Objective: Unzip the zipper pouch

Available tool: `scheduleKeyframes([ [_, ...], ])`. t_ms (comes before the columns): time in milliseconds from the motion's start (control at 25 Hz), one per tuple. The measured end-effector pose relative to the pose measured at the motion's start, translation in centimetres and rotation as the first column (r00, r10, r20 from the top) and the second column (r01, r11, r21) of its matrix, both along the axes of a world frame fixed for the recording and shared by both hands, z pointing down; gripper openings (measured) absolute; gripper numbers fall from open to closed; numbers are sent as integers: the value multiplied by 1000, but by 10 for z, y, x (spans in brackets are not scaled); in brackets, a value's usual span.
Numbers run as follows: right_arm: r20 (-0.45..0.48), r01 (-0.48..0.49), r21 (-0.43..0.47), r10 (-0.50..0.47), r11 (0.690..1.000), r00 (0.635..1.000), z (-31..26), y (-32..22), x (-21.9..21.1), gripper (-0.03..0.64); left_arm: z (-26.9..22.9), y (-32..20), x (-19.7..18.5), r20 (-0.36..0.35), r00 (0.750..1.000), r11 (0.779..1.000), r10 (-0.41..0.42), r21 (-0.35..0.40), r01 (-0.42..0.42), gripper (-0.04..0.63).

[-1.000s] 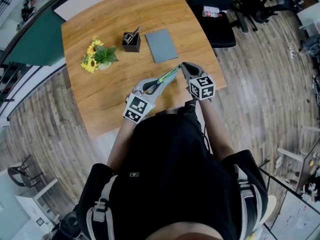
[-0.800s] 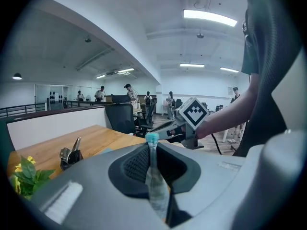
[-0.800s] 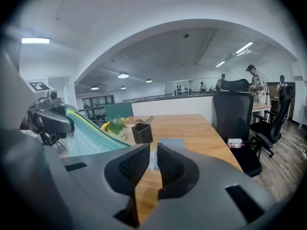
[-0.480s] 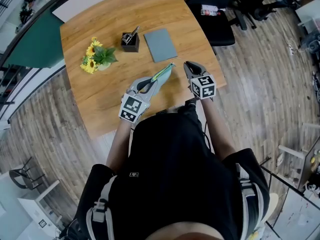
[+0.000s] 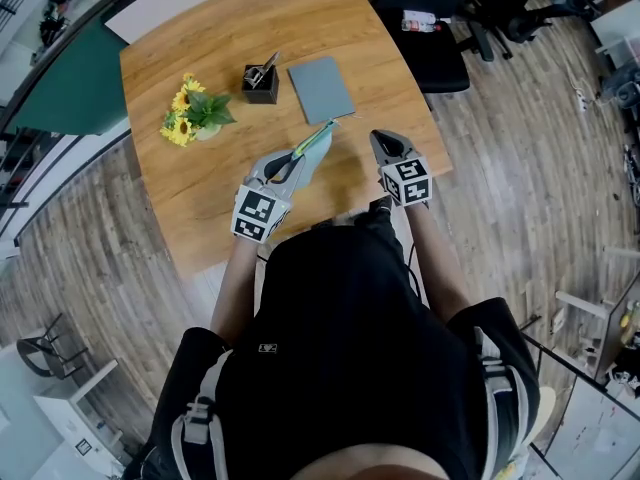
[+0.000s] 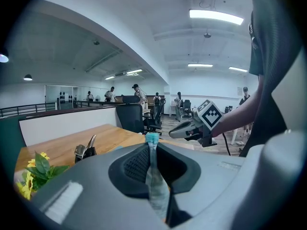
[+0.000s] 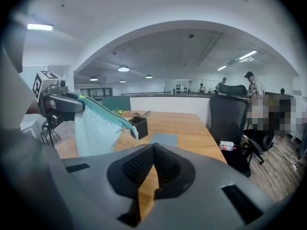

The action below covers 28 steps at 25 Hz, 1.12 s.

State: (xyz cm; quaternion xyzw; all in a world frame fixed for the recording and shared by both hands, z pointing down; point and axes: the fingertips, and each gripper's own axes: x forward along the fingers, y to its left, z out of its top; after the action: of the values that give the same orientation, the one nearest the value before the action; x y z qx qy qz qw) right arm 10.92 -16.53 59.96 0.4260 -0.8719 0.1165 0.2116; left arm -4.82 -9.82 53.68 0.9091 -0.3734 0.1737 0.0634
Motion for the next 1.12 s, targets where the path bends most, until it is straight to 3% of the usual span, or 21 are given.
scheduleKeyframes([
  [440, -22, -1, 1, 1, 1000, 1000, 2, 9, 9, 1, -2, -6, -16, -6, 998, 998, -59, 9, 59, 29],
  [1120, -27, -25, 2, 25, 1000, 999, 9, 18, 15, 2, 5, -4, -28, 10, 997, 997, -76, -5, 76, 29],
])
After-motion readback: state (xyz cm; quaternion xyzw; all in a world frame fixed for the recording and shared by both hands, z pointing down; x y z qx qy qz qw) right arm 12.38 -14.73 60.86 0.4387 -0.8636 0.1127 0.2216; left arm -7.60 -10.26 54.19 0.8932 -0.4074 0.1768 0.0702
